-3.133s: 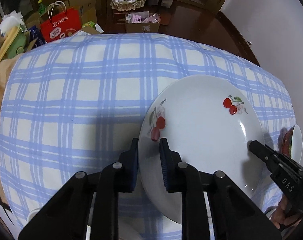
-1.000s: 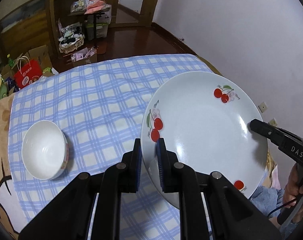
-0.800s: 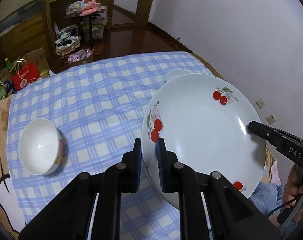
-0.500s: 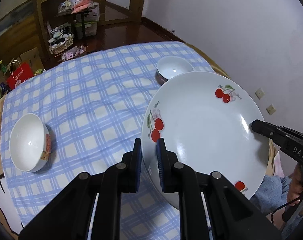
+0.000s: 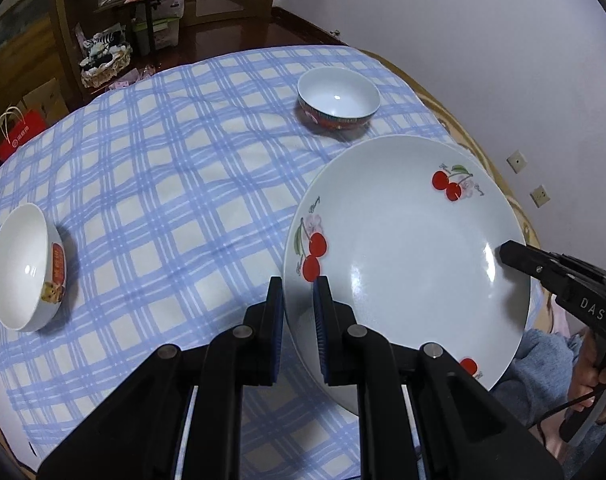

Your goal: Organize plates and bowls

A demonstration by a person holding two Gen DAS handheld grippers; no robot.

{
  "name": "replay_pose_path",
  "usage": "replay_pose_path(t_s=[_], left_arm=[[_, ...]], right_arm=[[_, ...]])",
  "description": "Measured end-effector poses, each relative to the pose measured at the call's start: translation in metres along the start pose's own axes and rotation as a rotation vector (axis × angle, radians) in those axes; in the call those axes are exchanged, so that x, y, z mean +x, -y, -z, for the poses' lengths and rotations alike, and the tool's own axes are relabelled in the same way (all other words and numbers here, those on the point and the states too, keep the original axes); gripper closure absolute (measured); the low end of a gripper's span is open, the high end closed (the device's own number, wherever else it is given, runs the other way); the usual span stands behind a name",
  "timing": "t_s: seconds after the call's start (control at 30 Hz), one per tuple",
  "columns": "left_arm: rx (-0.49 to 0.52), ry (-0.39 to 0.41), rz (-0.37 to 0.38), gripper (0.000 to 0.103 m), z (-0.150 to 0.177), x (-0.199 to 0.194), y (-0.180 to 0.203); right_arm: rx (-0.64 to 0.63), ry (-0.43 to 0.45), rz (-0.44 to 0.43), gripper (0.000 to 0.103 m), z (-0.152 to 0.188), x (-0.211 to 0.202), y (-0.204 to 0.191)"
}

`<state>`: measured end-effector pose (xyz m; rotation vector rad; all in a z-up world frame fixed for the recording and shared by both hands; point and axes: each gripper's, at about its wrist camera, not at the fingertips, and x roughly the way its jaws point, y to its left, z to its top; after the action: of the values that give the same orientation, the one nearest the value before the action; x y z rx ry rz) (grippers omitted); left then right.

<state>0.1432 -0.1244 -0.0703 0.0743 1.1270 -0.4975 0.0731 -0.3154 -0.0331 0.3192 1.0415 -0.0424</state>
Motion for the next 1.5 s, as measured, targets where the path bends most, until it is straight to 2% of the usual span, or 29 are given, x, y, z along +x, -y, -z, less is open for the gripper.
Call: replay_pose_path(t_s=[0.1,0.2,0.37,0.53,0.73,0.87,1.0,1.1,1.5], left_arm=[[0.004,-0.028,-0.004,0.089,0.001,0.010,0.002],[0.047,-0.059,-0.046,0.089,0.005,0.021,0.010],[0.032,-0.109,-0.048,0.089,0.009,0.039,0.007],[0.038,-0.120,-0.067,0.089,0.012,0.048,0.007],[0.040,-0.139,-0.019,0.089,0.009,0.058,0.004],[0.069,-0.141,-0.025,0.089,0.012,0.062,0.009],[0.095,-0.144,-0.058,0.088,0.016,0.068,0.012],[0.080,-0.147,-0.041,0.088,0.016,0.070,0.009],[0.130,-0.151,-0.059,0.086,0.020,0.077,0.019]], right_arm=[[-0.005,-0.013,0.007,0.095,0.001,0.005,0.002],[-0.016,-0.031,0.039,0.095,0.004,0.013,0.002],[-0.036,-0.070,0.065,0.095,0.007,0.026,0.003],[-0.051,-0.105,0.080,0.095,0.012,0.041,0.005],[-0.006,-0.128,0.078,0.095,0.011,0.052,0.016],[-0.009,-0.147,0.101,0.094,0.013,0.057,0.018],[0.003,-0.153,0.124,0.094,0.012,0.061,0.023],[0.008,-0.148,0.123,0.094,0.010,0.062,0.025],[-0.055,-0.136,0.202,0.092,0.006,0.067,0.014]])
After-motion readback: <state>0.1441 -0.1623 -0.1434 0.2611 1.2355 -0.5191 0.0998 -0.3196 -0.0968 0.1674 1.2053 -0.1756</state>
